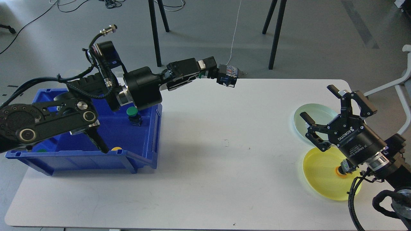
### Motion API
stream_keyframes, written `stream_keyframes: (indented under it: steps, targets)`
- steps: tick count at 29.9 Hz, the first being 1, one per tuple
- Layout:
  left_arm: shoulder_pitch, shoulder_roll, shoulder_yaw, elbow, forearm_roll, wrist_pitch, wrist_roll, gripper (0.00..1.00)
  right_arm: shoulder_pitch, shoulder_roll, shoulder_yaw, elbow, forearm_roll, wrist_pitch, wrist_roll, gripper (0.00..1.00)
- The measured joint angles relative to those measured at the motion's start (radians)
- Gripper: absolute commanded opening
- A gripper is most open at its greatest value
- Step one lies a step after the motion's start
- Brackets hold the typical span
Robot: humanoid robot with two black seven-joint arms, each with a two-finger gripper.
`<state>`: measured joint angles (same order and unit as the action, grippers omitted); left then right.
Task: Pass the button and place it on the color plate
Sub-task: 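Lift the green button and extend the left gripper toward the right gripper, then close the right gripper on the green button and take it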
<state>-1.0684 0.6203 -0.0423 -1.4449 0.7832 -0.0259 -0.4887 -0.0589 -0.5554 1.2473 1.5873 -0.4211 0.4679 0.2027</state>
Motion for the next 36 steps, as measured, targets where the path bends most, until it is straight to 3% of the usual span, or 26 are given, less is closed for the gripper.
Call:
stream_keyframes:
  steps: [6, 30, 33, 36]
  targets:
    - [0.052, -0.095, -0.010, 0.062, 0.002, 0.019, 0.000, 0.03, 0.134, 0.003, -0.129, -0.004, 0.003, 0.018, 0.041, 0.98]
    - [0.057, -0.100, -0.012, 0.067, 0.002, 0.015, 0.000, 0.03, 0.459, 0.056, -0.446, -0.124, 0.068, 0.010, 0.051, 0.95]
    - [0.058, -0.100, -0.012, 0.067, 0.002, 0.016, 0.000, 0.03, 0.486, 0.080, -0.468, -0.145, 0.068, 0.008, 0.051, 0.80]
    - [0.057, -0.100, -0.013, 0.067, 0.002, 0.016, 0.000, 0.03, 0.495, 0.089, -0.474, -0.150, 0.068, 0.014, 0.051, 0.39]
